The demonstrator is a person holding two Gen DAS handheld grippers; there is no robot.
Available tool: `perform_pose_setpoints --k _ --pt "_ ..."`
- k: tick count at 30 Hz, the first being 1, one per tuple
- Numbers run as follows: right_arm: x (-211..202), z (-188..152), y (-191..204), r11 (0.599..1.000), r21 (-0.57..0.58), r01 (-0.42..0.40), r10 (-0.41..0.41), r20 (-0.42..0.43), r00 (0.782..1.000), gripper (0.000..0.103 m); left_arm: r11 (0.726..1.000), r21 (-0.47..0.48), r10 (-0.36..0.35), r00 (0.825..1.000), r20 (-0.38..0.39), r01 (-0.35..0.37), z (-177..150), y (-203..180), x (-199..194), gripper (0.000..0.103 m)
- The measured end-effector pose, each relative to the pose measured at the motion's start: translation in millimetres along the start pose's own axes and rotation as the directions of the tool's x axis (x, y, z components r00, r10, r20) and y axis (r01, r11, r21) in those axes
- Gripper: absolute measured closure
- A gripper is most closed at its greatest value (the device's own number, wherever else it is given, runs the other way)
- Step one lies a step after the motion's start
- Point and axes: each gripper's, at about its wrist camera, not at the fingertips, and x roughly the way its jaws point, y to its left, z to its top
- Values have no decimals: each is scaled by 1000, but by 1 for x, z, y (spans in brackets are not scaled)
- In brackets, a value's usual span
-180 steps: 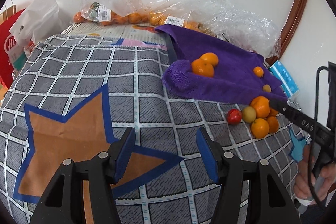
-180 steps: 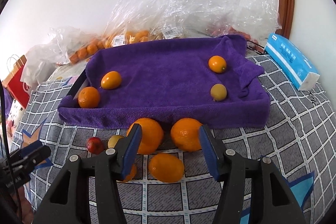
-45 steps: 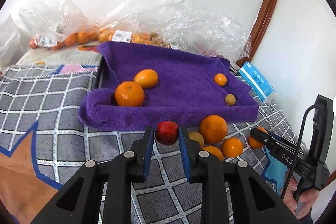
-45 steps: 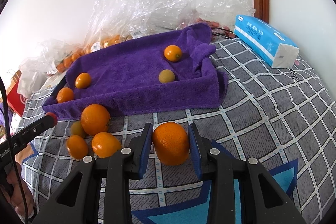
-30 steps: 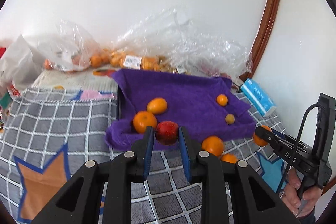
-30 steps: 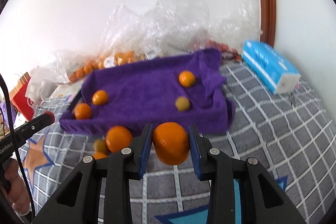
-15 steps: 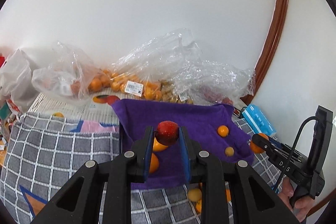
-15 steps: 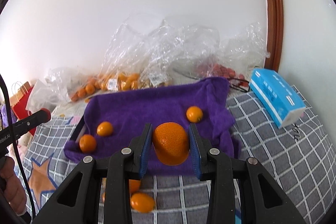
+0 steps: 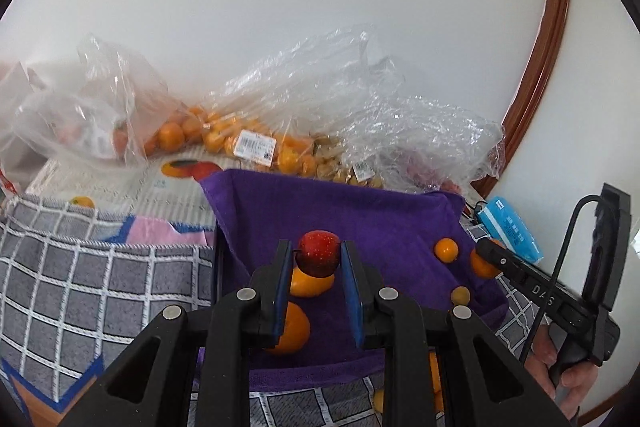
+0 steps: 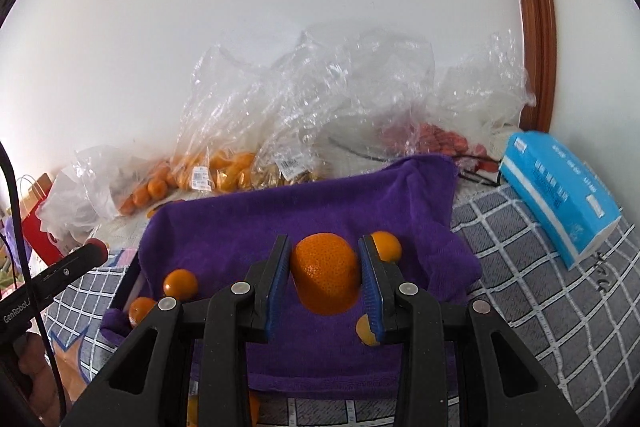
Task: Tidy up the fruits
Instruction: 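Carry the red fruit over the towel with the left tool while the right tool carries the orange there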
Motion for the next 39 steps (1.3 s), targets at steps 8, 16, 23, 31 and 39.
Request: perform_pose_setpoints --k 8,16,23,31,39 --pt "16 -3 -30 995 98 4 1 -50 999 69 1000 -18 9 1000 -24 -9 -4 8 12 80" --pt "23 -9 -25 998 62 26 -21 -75 997 69 1000 -26 6 1000 -25 -6 -5 12 14 80" --pt "32 -18 -11 1000 -5 30 -30 -108 994 69 1000 -29 4 999 -32 -5 -6 13 17 80" --pt "35 -22 -2 998 -56 37 -44 -127 991 69 999 -33 7 999 -34 -8 -6 14 16 80" --pt "36 -25 5 993 -107 43 -58 -142 988 69 999 -34 12 999 -45 -14 -7 14 20 80"
